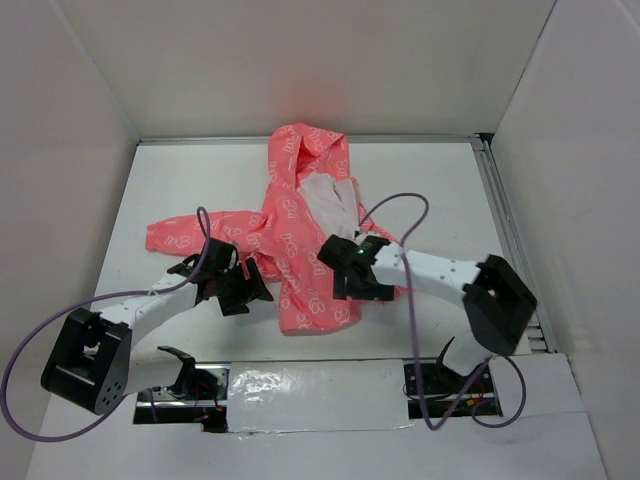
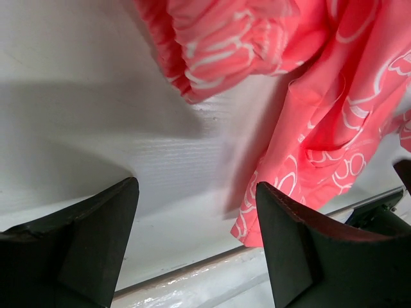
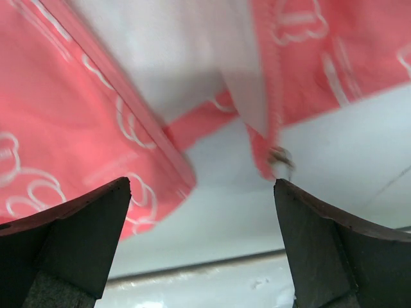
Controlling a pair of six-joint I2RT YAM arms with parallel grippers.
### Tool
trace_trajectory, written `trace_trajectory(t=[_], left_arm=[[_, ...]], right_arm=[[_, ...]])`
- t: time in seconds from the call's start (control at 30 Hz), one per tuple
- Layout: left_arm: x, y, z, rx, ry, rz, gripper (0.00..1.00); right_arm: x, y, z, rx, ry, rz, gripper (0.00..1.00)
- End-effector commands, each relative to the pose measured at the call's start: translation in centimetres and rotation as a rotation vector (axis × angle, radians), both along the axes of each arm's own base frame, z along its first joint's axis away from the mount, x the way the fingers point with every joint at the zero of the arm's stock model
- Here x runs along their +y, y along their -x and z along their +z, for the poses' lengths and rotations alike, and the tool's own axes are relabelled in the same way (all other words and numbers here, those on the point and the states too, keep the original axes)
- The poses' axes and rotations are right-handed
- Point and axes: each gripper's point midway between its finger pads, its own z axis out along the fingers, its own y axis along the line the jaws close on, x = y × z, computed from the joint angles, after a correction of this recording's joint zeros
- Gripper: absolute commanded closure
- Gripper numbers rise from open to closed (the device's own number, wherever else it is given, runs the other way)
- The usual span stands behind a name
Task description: Zip up the jacket
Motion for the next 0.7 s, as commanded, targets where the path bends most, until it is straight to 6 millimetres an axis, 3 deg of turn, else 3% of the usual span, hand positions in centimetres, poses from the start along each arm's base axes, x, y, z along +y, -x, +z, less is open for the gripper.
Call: trace_trajectory(t=[0.0,0.1,0.23,0.3,0.33,0.4,0.47,0.5,0.57,0.6,0.63,0.67], left_arm=[[0.8,-0.5,-0.4,-0.015,-0.035,-0.001,0.15],[0.9,-0.6,0.0,-0.019,-0.037,-0.003,0.16],[-1.0,-0.8,3.1,-0.1,0.026,-0.09,0.1],[-2.8,-0.3,5.7,-0.166,0.063,-0.168,0.06],[-4.2,0.4,6.9,-0.201,0.082,-0.234,0.01],[-5.9,1.0,8.7,-0.238,0.105,-0.294,0.01],[-8.0,2.3,9.3,-0.237,0.135,-0.386,0.01],[-9.4,2.8,10.0,-0.253,0.153,-0.435,0.01],[-10.9,3.2,9.2,-0.215,0.146,-0.473,0.01],[-12.4,3.7,9.9,-0.228,0.151,-0.522,0.01],[-13.1,4.0,8.3,-0.165,0.106,-0.535,0.01],[-14.2,3.1,9.0,-0.191,0.078,-0.53,0.01]], right_arm=[[-2.0,1.7,1.5,-0.036,-0.068,-0.08,0.0],[-2.5,2.2,1.7,-0.044,-0.124,-0.096,0.0],[-1.2,1.1,3.6,-0.116,-0.202,-0.049,0.0],[-0.5,0.5,5.0,-0.166,-0.255,-0.022,0.0],[-0.9,0.0,6.1,-0.206,-0.287,-0.042,0.0],[-1.5,-0.4,7.1,-0.236,-0.344,-0.051,0.0],[-3.0,-0.7,6.6,-0.244,-0.365,-0.09,0.0],[-2.9,-0.7,7.5,-0.268,-0.423,-0.065,0.0],[-4.5,-0.7,6.7,-0.271,-0.44,-0.107,0.0],[-4.9,-0.9,7.3,-0.298,-0.474,-0.114,0.0],[-5.2,-0.7,7.1,-0.289,-0.492,-0.125,0.0],[-6.4,-1.1,6.8,-0.292,-0.484,-0.163,0.0]])
